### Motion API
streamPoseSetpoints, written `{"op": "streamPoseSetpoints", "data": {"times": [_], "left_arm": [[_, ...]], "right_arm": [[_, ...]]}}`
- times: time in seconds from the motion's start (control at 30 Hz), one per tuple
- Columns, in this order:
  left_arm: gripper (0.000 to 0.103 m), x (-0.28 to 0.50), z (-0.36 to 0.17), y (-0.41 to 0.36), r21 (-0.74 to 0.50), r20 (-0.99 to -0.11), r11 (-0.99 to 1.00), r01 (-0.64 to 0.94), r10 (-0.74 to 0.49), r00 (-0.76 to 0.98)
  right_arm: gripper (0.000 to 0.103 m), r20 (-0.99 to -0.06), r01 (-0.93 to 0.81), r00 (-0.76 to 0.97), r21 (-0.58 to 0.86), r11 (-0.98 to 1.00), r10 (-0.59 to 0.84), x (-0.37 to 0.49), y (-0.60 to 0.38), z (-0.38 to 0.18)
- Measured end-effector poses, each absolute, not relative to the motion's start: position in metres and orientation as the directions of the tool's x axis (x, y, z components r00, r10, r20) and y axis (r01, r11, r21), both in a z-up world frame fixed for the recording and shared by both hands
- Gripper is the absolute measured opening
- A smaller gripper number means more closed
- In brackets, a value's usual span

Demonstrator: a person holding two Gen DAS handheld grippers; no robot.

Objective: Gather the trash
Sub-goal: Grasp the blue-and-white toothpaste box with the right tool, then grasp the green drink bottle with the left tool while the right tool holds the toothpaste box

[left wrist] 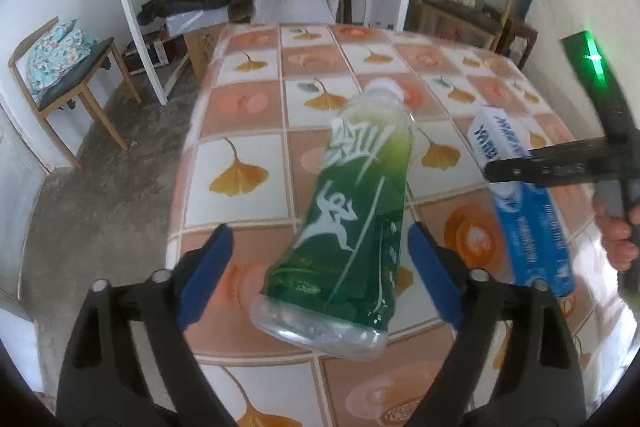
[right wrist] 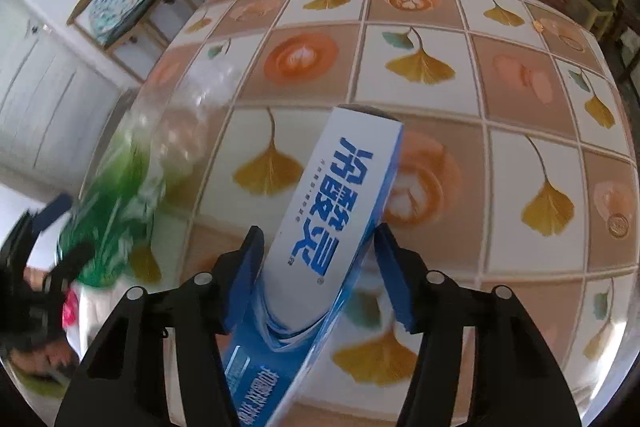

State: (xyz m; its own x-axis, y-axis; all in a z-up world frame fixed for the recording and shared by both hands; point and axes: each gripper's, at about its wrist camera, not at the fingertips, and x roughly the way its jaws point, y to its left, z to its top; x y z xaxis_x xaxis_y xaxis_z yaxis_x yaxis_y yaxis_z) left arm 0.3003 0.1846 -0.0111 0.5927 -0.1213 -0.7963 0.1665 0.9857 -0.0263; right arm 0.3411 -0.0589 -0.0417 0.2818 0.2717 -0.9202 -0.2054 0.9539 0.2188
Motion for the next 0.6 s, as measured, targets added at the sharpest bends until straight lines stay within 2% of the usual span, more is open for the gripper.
{"op": "streamPoseSetpoints", "data": {"times": [0.13, 0.3, 0.4, 0.6], "left_arm": [[0.071, 0.302, -0.018, 0.178, -0.026, -0.827, 0.984, 0.179, -0.122, 0.549], [0.068, 0.297, -0.020, 0.163, 0.030, -0.846, 0.984, 0.177, -0.069, 0.528], [0.063, 0.291, -0.017, 0.157, 0.014, -0.859, 0.985, 0.172, -0.076, 0.506], [0.063, 0.249, -0.015, 0.146, -0.072, -0.874, 0.985, 0.155, -0.137, 0.466]], "right_arm": [[0.048, -0.918, -0.236, 0.288, 0.207, 0.950, 0.271, 0.319, -0.070, -0.039], [0.043, -0.913, -0.259, 0.307, 0.192, 0.947, 0.269, 0.297, -0.084, -0.037], [0.040, -0.910, -0.255, 0.308, 0.203, 0.945, 0.278, 0.284, -0.097, -0.037], [0.037, -0.905, -0.261, 0.307, 0.218, 0.940, 0.295, 0.248, -0.122, -0.035]]}}
